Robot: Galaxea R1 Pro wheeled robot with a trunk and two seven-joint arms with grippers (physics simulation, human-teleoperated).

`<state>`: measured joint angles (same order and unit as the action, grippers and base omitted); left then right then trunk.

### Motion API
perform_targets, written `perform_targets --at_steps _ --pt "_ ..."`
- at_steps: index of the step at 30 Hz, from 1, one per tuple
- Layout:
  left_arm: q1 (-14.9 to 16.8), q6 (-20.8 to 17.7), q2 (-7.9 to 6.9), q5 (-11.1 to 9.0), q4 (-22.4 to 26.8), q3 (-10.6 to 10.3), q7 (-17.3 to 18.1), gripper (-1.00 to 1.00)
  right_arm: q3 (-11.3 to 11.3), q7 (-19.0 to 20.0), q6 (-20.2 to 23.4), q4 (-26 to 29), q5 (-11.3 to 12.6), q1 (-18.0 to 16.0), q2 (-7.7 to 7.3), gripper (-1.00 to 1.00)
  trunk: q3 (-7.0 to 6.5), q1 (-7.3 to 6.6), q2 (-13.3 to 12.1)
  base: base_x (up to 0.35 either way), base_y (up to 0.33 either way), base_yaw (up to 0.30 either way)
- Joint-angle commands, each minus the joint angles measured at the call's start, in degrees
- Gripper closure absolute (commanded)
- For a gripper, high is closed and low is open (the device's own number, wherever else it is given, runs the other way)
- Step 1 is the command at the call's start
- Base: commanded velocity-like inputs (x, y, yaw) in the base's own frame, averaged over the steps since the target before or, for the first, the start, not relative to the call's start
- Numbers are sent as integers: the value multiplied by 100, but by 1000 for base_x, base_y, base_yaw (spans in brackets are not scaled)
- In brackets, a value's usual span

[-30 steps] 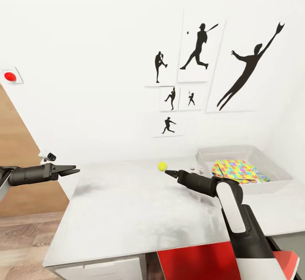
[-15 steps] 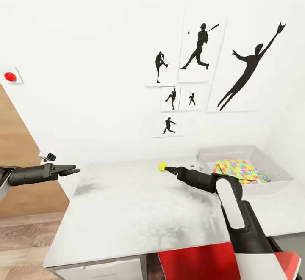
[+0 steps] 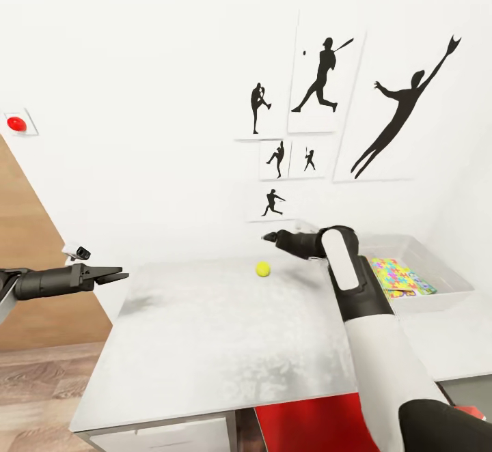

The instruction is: Put all the toys in the child's room - the three board games (two on the bed and one on the table), the two jigsaw puzzles on the table, and the tennis ball on the table - inside the toy box on the table in the child's room.

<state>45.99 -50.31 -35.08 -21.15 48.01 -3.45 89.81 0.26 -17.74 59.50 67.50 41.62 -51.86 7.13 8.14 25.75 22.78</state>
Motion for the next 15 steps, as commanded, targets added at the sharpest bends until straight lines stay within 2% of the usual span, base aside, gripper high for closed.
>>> perform_targets --at_steps 1,2,3,4,9,10,14,15 --pt "7 -62 -8 -20 -2 -24 19 -100 1 -154 5 -249 44 -158 65 -100 13 4 14 0 0 0" --pt "7 -61 -8 -20 -2 -24 19 -100 1 -286 -47 -752 31 -445 173 -100 13 4 14 0 0 0" --pt "7 -60 -8 -20 -2 -22 19 -100 1 -333 -101 -1012 25 -588 217 -100 13 4 14 0 0 0" --pt "7 -60 -11 -20 -2 -20 19 -100 2 -402 -271 -1538 21 -866 281 -100 13 4 14 0 0 0" --pt "7 -62 -15 -20 -2 -17 19 -100 13 -495 -788 -2862 10 -1498 287 -100 13 4 14 0 0 0" --pt "7 -62 -16 -20 -2 -16 19 -100 48 -513 -916 -3342 -10 -1713 287 -100 13 4 14 0 0 0" --pt "7 -64 -16 -20 -2 -12 19 -100 245 -540 -1073 -4025 -148 -2028 287 -100 13 4 14 0 0 0" --pt "7 -63 -17 -20 -2 1 19 -100 357 -549 -1121 -4212 -249 -2122 287 -100 13 4 14 0 0 0"
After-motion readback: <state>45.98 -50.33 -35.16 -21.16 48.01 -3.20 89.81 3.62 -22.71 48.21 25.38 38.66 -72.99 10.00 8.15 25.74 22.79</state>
